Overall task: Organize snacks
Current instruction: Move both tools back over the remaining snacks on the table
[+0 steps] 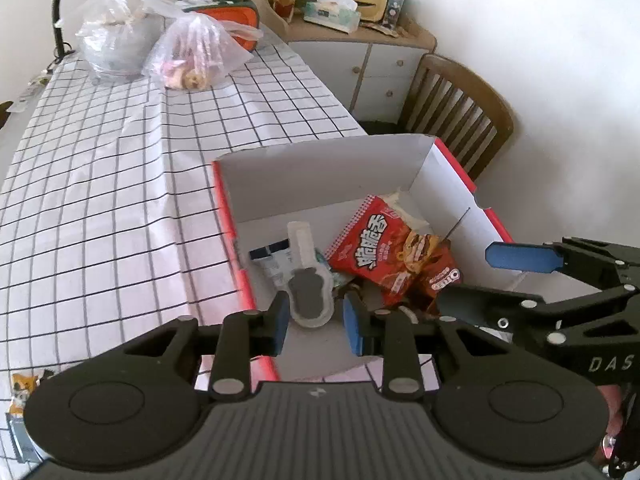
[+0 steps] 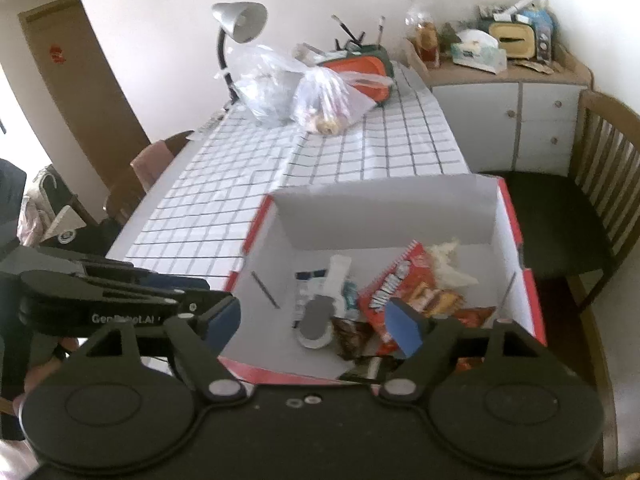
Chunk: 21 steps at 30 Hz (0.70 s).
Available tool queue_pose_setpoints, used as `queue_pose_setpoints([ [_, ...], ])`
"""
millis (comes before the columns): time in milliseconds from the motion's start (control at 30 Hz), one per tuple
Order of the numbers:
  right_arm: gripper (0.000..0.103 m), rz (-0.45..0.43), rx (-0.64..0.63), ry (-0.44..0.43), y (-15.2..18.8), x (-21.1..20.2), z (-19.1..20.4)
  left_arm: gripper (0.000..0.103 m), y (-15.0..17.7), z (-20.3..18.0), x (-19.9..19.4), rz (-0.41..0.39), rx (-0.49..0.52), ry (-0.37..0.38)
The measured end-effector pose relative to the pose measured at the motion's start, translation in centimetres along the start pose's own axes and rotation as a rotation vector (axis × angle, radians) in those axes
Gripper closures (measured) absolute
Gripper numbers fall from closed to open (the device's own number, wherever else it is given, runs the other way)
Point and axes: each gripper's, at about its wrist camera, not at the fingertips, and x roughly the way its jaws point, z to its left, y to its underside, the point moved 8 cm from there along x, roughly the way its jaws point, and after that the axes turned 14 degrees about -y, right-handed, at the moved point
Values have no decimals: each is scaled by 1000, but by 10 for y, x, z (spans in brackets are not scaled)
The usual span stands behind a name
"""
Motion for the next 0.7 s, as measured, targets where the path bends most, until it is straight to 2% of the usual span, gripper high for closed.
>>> queue_pose_setpoints([
  [33,22,-3,-1,-4,0,0,4,69,2,4,-3,-3,-3,1],
  [100,21,-5,-5,-10,2,2,13,49,7,14,-11,-19,-12,1],
  [167,19,-6,-7,-17,4,4,21,43,11,24,-19,-41,-24,-7],
  [300,15,-3,-9,-36,8,12,39,42,22,43,-31,-58,-36,-15],
  [400,8,-4,-15,-46,11,21,53,36,30,59,-35,-64,-53,-27],
  [567,5,1,-19,-60,17,36,74,35,46,91,-42,-77,-83,-65],
  [700,2,13,-30,-69,21,49,91,29,58,119,-46,-82,-110,-87],
])
